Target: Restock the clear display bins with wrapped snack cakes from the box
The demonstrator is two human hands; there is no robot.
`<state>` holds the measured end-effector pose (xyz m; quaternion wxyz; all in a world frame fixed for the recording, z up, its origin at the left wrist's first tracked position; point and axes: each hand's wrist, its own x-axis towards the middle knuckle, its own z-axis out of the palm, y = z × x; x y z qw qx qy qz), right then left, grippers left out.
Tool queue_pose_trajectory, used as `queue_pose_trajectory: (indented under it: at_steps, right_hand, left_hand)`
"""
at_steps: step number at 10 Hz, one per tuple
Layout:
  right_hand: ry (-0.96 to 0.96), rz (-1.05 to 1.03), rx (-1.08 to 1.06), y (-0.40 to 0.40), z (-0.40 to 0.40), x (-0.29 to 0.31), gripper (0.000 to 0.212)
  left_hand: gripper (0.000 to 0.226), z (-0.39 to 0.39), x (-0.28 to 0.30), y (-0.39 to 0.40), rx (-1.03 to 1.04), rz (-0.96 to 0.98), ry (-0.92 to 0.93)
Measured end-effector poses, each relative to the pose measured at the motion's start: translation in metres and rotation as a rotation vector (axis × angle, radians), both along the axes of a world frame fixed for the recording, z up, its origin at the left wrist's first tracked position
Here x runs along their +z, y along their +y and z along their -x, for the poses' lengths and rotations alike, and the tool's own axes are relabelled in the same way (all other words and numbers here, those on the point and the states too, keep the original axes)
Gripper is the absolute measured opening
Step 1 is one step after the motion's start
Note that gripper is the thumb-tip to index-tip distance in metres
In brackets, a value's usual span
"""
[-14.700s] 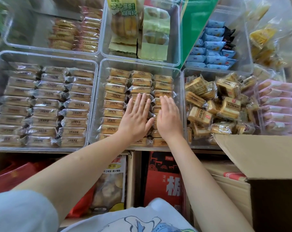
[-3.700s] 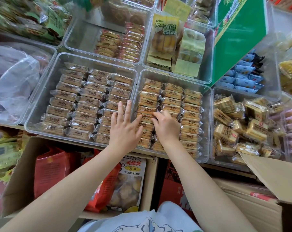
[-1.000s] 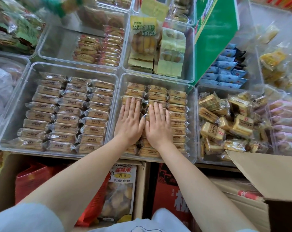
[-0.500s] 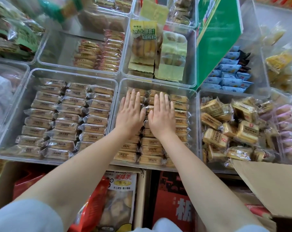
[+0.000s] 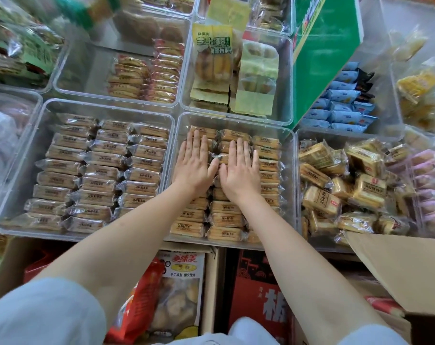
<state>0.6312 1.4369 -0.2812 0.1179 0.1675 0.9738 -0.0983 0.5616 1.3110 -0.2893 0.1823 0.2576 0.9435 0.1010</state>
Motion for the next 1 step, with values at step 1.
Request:
queue_pose_trajectory:
  at_steps: [1]
  right_hand:
    - [0.22,0.123,-0.051,0.0023,-0.0114,0.0278,0.063]
  left_hand:
    - [0.079,-0.0051,0.025,-0.0058,0.04,-0.242,0.031]
